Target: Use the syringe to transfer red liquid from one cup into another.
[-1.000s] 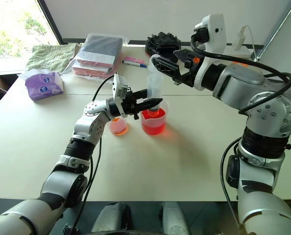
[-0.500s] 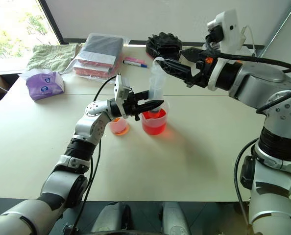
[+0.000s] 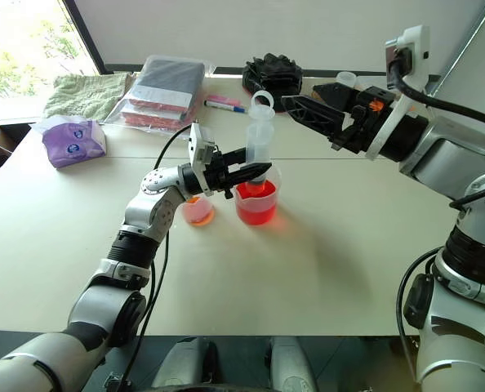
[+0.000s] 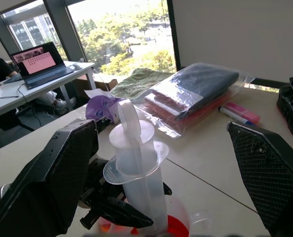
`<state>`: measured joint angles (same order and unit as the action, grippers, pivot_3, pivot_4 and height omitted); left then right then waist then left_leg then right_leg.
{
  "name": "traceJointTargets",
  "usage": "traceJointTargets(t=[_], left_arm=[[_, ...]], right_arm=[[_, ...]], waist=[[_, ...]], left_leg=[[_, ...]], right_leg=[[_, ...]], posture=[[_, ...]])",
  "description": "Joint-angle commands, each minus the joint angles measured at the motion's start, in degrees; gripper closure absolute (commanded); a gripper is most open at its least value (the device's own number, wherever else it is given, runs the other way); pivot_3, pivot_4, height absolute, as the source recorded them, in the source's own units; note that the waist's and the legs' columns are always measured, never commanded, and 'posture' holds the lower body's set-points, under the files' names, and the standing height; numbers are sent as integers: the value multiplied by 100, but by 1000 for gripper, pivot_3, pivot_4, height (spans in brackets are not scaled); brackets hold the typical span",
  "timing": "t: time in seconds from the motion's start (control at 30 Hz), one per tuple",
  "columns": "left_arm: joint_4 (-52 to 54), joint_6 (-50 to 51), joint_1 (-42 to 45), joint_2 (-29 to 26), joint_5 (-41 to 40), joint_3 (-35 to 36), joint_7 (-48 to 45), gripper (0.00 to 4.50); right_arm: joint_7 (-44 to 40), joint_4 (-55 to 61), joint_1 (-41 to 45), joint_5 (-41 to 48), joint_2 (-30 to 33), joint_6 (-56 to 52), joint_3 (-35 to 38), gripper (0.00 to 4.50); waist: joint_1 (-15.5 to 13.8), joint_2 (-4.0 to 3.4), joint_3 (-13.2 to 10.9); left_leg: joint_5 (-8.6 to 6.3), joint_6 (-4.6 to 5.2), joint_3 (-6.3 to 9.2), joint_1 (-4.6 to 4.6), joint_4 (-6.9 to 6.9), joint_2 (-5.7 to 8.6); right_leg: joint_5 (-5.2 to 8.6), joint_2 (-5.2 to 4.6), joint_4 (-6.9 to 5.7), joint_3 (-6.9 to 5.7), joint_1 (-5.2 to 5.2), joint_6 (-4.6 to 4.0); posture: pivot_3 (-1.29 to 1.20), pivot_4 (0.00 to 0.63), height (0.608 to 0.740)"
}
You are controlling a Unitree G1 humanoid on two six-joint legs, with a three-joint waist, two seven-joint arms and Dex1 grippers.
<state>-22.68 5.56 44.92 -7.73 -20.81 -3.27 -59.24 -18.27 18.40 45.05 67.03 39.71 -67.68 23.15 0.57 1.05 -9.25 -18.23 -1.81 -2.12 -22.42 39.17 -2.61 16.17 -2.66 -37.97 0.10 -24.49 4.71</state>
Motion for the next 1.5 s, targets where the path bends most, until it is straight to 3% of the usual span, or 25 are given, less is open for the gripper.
traceJointTargets(t=[0.03, 0.5, 1.17, 1.5], left_arm=[[527, 88, 73, -26, -246, 180, 110, 3023], [1621, 1101, -69, -359, -930, 522, 537, 3023], [1770, 1162, 164, -440, -1146, 747, 932, 3023], [2873, 2231, -98, -1383, -1882, 1313, 1263, 3023]], right_arm=[[-9, 156, -3, 133, 18, 202, 19, 54], [14, 91, -18, 99, 10, 385, -236, 54], [-43, 12, 29, 70, 41, 460, -405, 54], [-172, -62, -5, 36, -125, 532, -592, 54]], waist=[[0, 0, 0], [2, 0, 0], [-1, 1, 0], [18, 0, -2]], left_leg=[[0, 0, 0, 0, 0, 0], [0, 0, 1, 0, 0, -3], [0, 0, 1, 0, 0, -2], [0, 0, 2, 1, -1, -9]], right_leg=[[0, 0, 0, 0, 0, 0], [0, 0, 0, 0, 0, 0], [0, 1, 1, 0, 0, 0], [0, 3, 0, 0, 0, 0]], posture=[[0, 150, 740], [0, 150, 740], [0, 150, 740], [0, 150, 740]])
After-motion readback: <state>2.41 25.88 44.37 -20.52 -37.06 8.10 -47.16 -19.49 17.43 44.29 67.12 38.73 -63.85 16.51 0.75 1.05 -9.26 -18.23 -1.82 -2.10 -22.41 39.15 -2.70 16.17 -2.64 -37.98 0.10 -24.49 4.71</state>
